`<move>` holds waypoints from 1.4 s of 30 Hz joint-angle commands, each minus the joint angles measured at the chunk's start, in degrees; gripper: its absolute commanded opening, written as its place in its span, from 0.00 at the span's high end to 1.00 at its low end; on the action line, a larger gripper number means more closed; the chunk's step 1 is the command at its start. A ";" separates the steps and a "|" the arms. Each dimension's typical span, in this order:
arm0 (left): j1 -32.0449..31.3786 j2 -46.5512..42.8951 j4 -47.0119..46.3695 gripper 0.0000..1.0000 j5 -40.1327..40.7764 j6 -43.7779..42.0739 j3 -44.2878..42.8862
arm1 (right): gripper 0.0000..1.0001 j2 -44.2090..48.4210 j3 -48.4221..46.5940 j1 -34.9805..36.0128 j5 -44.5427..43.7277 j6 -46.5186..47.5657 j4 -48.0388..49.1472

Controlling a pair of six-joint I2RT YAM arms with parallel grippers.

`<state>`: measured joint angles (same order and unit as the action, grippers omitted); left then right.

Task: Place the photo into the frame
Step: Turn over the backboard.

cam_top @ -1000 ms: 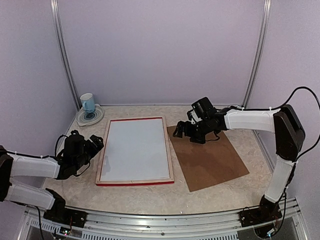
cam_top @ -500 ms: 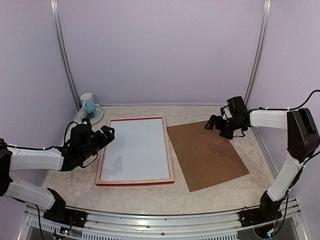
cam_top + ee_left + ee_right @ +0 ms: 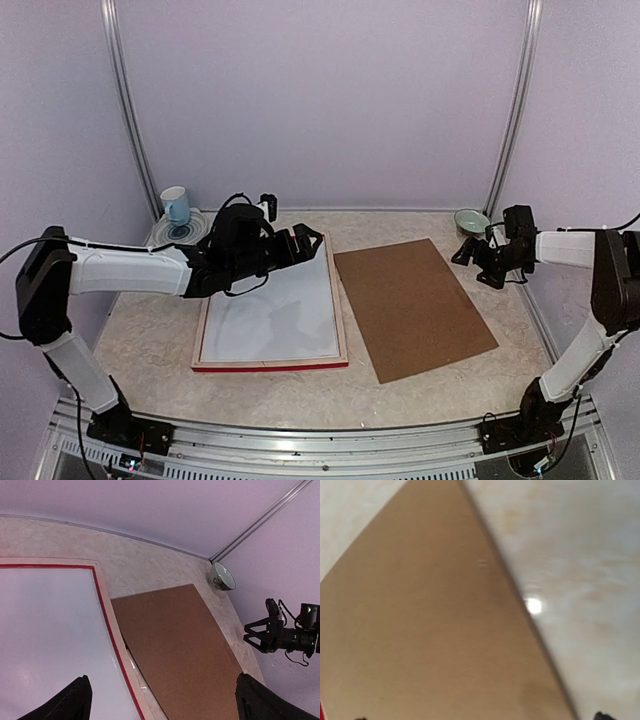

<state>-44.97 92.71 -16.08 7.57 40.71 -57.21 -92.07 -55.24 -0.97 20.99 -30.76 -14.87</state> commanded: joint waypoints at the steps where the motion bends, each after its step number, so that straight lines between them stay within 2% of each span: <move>1: -4.95 9.43 7.05 0.01 -5.12 -3.13 -10.83 | 0.02 3.08 2.63 -2.04 0.63 1.23 -0.41; 7: -10.19 22.98 24.96 0.01 -4.02 -3.86 -32.95 | 0.02 4.24 4.91 -4.47 1.48 1.52 -1.24; 10: -12.03 28.47 32.21 0.01 -2.41 -3.55 -40.20 | 0.02 4.64 5.71 -5.90 2.36 1.57 -1.06; 18: -13.89 34.71 39.85 0.01 -0.55 -1.34 -48.03 | 0.02 5.42 5.84 -6.40 1.28 1.89 -0.59; 30: -14.79 42.86 50.99 0.01 4.53 1.83 -57.65 | 0.01 2.04 6.83 -6.40 5.28 0.79 3.85; 42: -14.59 47.36 56.55 0.01 6.33 8.26 -64.15 | 0.01 -1.50 3.79 -6.41 4.16 -0.94 5.56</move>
<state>-59.35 138.17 37.43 12.56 46.30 -118.19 -91.57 -49.60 -6.83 25.78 -31.22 -10.72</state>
